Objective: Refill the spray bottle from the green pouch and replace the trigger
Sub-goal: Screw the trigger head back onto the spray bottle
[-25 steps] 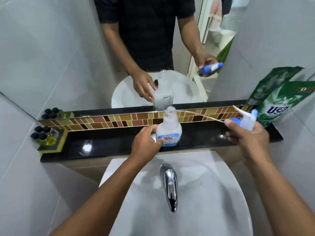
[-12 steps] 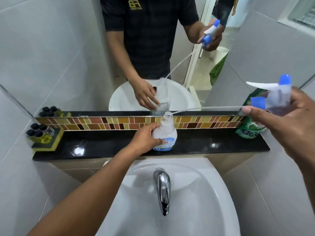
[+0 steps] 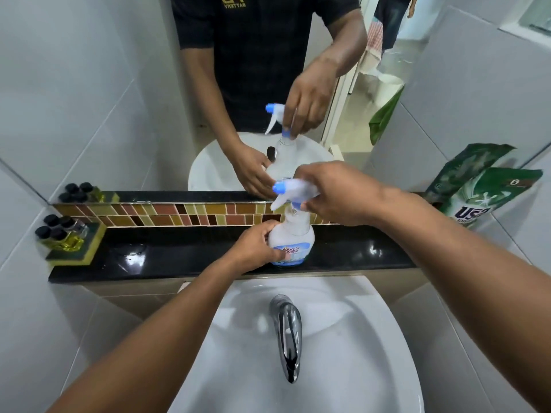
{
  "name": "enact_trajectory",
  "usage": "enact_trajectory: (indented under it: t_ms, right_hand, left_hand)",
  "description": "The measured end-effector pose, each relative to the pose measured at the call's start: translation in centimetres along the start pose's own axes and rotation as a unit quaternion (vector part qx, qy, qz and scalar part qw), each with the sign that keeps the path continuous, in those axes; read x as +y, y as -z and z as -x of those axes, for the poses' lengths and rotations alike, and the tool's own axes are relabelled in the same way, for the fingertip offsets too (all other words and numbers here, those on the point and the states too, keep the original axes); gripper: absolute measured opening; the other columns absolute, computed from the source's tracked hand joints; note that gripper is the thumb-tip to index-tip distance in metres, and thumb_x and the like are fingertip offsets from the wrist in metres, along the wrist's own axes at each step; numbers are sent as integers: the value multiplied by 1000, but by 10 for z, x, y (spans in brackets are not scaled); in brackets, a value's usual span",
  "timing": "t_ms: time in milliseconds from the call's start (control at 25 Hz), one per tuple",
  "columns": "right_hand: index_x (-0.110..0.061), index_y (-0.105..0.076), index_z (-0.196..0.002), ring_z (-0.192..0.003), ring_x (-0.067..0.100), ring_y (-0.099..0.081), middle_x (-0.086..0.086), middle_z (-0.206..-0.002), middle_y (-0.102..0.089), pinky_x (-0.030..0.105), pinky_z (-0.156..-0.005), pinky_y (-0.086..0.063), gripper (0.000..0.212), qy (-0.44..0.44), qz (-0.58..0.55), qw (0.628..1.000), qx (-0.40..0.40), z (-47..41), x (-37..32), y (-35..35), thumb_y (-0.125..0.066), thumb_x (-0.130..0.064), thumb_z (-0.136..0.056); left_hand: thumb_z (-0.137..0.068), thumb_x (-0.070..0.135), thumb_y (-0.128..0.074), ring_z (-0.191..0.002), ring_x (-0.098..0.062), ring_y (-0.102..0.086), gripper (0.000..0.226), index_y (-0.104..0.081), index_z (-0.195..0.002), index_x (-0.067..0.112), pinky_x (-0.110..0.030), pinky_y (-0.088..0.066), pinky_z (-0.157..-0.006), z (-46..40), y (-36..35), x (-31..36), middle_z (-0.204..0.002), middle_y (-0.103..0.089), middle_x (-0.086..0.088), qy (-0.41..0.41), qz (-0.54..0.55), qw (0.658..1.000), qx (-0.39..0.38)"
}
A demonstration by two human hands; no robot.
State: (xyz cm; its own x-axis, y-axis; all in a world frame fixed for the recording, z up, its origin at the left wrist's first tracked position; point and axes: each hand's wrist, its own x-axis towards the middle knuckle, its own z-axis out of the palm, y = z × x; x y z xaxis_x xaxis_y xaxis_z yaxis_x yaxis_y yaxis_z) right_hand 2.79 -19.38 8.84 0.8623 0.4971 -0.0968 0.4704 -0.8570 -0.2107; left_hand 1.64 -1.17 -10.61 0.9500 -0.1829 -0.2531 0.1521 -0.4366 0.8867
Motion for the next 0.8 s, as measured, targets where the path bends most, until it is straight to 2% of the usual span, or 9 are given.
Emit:
enact_trajectory:
  t_ms: [120, 240, 320, 400, 480, 560, 640, 680, 800]
  right_hand:
    - [-21, -62, -114, -98, 29, -63, 4, -106, -67, 35, -75, -47, 24, 0, 31, 998, -59, -15, 4, -2, -75, -28, -95]
    - [-27, -49, -93, -81, 23, -57, -2, -86, -56, 33, -68, -39, 31, -8, 64, 995, -71, -18, 7, 4, -74, -45, -95]
    - [-27, -50, -98, -88, 25, -58, -3, -91, -57, 34, -71, -39, 31, 4, 55, 995, -80, -20, 9, 3, -76, -43, -94]
    - [-23, -54, -102, -90, 25, -58, -2, -95, -60, 34, -69, -40, 33, 11, 28, 997, -76, -20, 9, -1, -79, -41, -91]
    - [-22, -55, -90, -79, 26, -57, 0, -84, -61, 38, -63, -41, 42, 5, 2, 999, -41, -20, 13, -3, -81, -55, -85]
    - [-23, -62, -105, -88, 25, -61, 0, -96, -65, 40, -74, -51, 50, -3, -41, 998, -54, -20, 22, -5, -86, -57, -78]
    - [-27, -56, -137, -110, 22, -66, -2, -122, -68, 39, -97, -55, 73, -21, -152, 983, -99, -15, 32, -9, -93, -44, -76]
    - [-29, -55, -142, -117, 22, -68, -3, -128, -69, 40, -104, -55, 77, -31, -229, 968, -94, -12, 36, -14, -94, -36, -76]
    - [-22, -74, -126, -114, 26, -74, 2, -116, -80, 48, -109, -54, 51, -50, -380, 922, -44, -6, 43, -34, -93, -18, -78]
  left_hand:
    - [-64, 21, -94, -107, -18, -76, 60, -71, -119, 26, -46, -62, -99, -5, -5, -9, -113, -80, 5, -2, 34, 999, 0]
    - [-67, 22, -96, -107, -19, -76, 59, -70, -120, 25, -46, -62, -98, -10, -10, -17, -114, -80, 5, -1, 59, 998, 5]
    - [-68, 22, -95, -109, -20, -75, 61, -68, -123, 25, -46, -62, -98, -11, -13, -21, -117, -78, 3, -7, 64, 998, 2]
    - [-68, 24, -94, -111, -20, -74, 63, -67, -126, 25, -47, -62, -99, -12, -14, -24, -118, -78, 3, -12, 62, 998, 3]
    - [-71, 23, -93, -111, -19, -74, 61, -67, -127, 26, -47, -62, -98, -12, -15, -25, -119, -77, 3, -14, 61, 998, 6]
    - [-73, 21, -92, -111, -19, -73, 62, -66, -129, 27, -47, -62, -99, -13, -15, -26, -120, -76, 3, -18, 59, 998, 6]
    - [-72, 24, -92, -111, -18, -73, 64, -66, -130, 29, -46, -62, -99, -14, -16, -27, -120, -76, 4, -21, 60, 998, 9]
    - [-71, 26, -92, -111, -18, -73, 64, -66, -129, 29, -47, -62, -99, -14, -17, -27, -120, -77, 4, -21, 63, 998, 11]
    - [-71, 25, -92, -109, -19, -75, 60, -68, -126, 28, -48, -61, -99, -11, -16, -27, -119, -78, 4, -24, 80, 996, 12]
